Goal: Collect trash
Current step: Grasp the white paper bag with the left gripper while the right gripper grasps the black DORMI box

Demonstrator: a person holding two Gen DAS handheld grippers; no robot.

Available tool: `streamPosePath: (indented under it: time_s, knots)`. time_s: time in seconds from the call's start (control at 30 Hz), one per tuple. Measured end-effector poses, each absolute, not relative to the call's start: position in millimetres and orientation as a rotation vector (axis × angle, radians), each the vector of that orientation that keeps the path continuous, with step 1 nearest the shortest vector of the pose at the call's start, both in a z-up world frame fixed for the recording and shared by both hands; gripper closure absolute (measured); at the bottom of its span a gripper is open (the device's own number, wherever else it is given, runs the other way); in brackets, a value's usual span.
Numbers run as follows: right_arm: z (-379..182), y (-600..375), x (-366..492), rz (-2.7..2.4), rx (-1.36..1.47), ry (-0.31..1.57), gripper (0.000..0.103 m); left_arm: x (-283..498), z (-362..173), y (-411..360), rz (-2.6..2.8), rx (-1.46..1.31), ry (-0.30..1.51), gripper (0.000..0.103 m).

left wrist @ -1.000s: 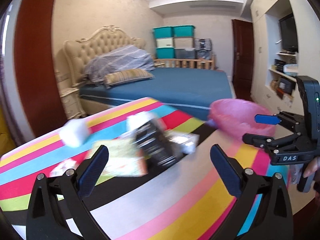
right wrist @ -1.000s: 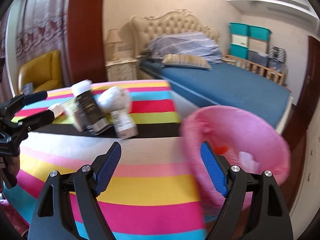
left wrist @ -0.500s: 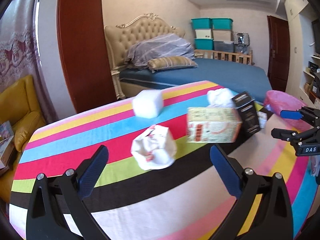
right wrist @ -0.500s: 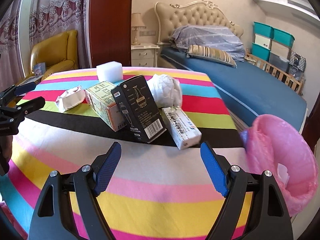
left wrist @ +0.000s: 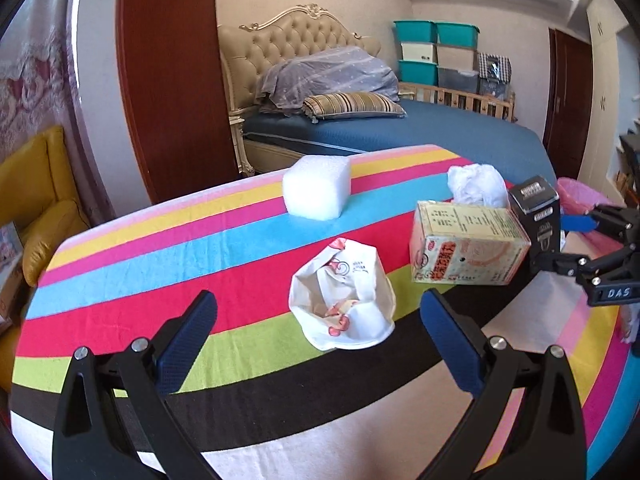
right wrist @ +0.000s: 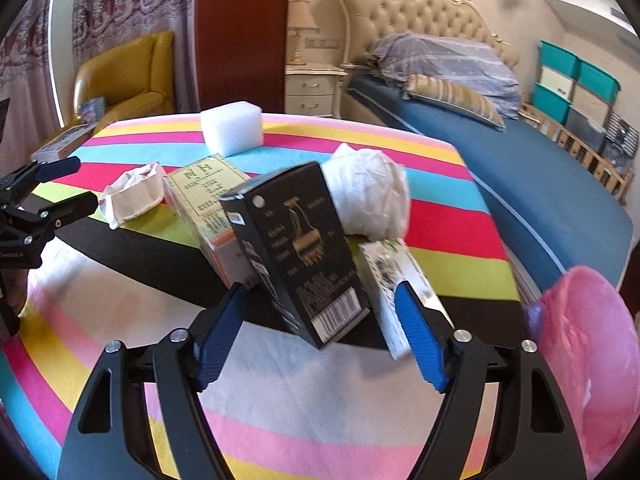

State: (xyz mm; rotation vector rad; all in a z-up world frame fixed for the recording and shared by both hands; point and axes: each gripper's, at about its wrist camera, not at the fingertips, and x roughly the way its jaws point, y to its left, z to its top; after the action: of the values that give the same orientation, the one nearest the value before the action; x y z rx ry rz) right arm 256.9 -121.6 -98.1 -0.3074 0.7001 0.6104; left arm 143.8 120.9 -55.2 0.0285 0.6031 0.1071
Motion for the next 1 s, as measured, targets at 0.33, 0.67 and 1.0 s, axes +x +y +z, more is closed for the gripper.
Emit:
streamPosePath:
  time_s: [0.33, 0.67, 1.0]
  knots:
    - [-100, -105, 258, 0.651, -0.309, 0.688, 0.045, 148, -57, 106, 0.153, 0.107, 0.624, 0.005]
    - [-89, -115, 220, 0.626, -0.359, 0.767, 0.046, 152, -62, 119, 0.149, 0.035, 0.665, 0.005]
    - [-92, -141, 213, 0.602, -0.291, 0.783, 0.046, 144, -56, 115, 0.122, 0.021, 0.620, 0.005]
